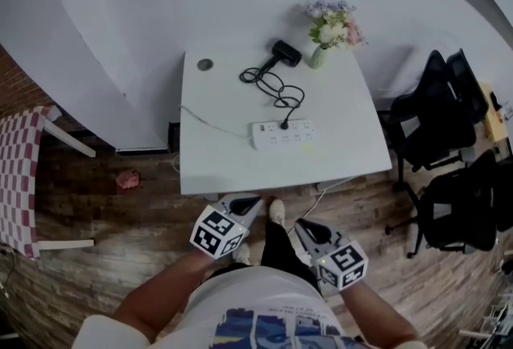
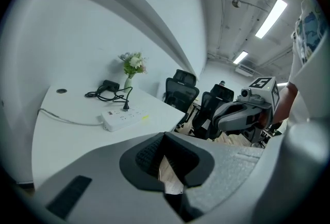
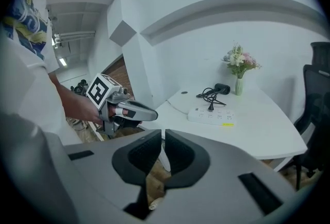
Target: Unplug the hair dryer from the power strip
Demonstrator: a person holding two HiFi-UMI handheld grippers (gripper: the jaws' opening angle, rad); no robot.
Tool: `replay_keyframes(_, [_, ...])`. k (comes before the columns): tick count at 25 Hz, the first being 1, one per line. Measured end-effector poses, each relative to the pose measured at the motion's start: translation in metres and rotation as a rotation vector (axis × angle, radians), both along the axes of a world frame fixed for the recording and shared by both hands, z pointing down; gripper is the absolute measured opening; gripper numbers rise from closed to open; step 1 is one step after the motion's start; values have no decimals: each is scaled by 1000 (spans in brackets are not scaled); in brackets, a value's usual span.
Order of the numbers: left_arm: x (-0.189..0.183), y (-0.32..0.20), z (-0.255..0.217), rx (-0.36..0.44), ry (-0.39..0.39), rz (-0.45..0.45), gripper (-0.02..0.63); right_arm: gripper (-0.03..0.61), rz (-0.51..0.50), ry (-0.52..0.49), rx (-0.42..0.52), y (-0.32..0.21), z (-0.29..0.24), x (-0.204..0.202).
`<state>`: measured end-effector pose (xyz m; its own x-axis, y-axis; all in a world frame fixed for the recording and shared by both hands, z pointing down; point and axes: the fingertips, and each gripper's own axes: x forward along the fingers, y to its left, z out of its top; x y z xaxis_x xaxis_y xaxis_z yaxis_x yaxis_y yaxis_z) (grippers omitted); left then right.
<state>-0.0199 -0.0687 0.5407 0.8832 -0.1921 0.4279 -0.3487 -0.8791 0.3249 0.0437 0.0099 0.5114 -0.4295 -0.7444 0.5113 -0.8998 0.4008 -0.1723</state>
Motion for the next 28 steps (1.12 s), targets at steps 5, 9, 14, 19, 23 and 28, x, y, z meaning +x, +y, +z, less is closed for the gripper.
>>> replay_keyframes(5, [12,-46,17,3,-40,-62,2,29,-27,-4,-10,-51,10,23])
replay_keyframes(9, [20,-78,30,-6,-79,-94,2,34,-68,-1,-25,-92,17,43])
replay_keyframes(14, [37,-112,44,-12,-114,-129,2,37,-99,3,-33,-144,28,69])
replay_keyframes(19, [51,-137,57,-19,-154,-154,2,41,-116,-5,-39,-192,37,85])
replay_keyframes(23, [60,-154,67,-23,-182,-167,2,51,-149,7,-54,-219,48,89])
replay_keyframes(28, [67,-169,87,-30,-225,-177,2,66,-172,18,-79,-245,66,96])
